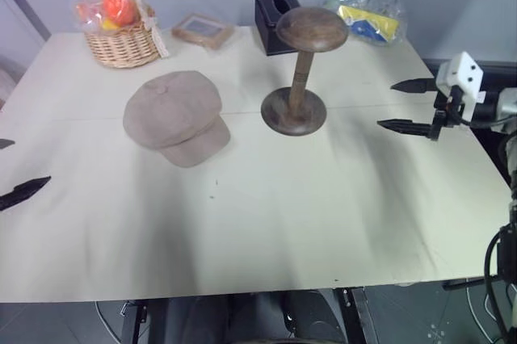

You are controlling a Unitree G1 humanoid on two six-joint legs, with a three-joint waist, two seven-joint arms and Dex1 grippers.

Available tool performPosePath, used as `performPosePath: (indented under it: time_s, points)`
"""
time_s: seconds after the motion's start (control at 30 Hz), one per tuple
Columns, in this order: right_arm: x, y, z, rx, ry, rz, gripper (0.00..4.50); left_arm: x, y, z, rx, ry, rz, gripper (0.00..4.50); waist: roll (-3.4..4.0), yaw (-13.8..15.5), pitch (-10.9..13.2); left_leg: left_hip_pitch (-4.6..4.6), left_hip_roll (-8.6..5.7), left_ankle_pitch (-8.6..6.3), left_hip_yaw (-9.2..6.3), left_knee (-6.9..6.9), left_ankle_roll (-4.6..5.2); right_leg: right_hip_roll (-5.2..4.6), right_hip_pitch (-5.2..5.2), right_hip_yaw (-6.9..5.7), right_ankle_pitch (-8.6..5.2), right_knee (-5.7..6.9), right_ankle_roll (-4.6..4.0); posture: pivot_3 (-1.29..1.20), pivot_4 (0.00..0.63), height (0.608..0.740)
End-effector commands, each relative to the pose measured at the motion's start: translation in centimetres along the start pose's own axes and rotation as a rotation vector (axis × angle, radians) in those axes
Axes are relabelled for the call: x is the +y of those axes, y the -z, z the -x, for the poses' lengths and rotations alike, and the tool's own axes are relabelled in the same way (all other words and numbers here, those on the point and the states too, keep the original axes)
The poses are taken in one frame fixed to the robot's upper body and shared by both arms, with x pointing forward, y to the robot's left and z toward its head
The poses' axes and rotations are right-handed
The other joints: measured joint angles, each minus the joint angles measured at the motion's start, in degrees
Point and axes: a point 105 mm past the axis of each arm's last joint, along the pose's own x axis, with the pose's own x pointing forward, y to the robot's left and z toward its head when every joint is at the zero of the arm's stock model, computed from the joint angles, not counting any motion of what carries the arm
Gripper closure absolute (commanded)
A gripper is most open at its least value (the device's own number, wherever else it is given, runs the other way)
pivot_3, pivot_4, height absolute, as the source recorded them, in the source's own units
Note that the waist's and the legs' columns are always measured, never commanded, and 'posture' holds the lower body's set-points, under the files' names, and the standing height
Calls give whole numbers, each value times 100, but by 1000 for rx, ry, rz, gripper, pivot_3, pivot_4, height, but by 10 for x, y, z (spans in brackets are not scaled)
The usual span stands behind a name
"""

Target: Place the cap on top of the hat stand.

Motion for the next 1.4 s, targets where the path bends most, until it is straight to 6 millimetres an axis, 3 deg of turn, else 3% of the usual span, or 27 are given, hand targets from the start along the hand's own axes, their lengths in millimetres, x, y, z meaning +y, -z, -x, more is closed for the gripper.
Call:
performPosePath:
  time_s: [0.03,0.47,0.53,0.7,0.87,1.03,1.17,1.4]
  points:
    - [-5,-10,8,-31,40,47,0,3,-10,2,-15,-13,-71,42,0,5,0,0,0,0,1,0,0,0,-1,0,0,1,0,0,150,740]
    - [-7,-10,11,-51,68,41,0,17,-32,-7,-60,-37,-145,42,0,-2,0,1,-1,0,16,5,0,6,0,-2,1,11,1,0,150,740]
    - [-3,-11,11,-46,30,26,0,16,-51,-12,-129,-21,-149,42,0,8,0,1,-2,0,17,7,0,8,0,-2,1,14,1,0,150,740]
    - [16,-34,7,-54,-73,112,0,-1,-104,-34,-228,60,-411,42,0,21,0,-9,-6,0,5,33,0,8,4,-11,4,20,7,0,150,740]
    - [59,-67,0,-106,-234,191,0,-24,-146,-59,-318,161,-622,42,1,12,0,-10,-5,0,3,43,0,16,3,-12,5,32,9,0,150,740]
    - [90,-90,-5,-153,-316,220,0,-55,-171,-84,-408,305,-684,42,1,19,0,-14,-6,0,0,75,2,22,9,-16,4,51,10,0,150,740]
    - [105,-99,-7,-168,-330,224,0,-64,-174,-92,-423,352,-697,42,-2,6,0,-14,-8,0,-1,97,3,22,12,-16,5,66,12,0,150,740]
    - [113,-97,-10,-152,-286,226,0,-61,-148,-84,-338,362,-620,42,-2,12,0,-12,-6,0,-4,99,4,22,10,-16,4,79,13,0,150,740]
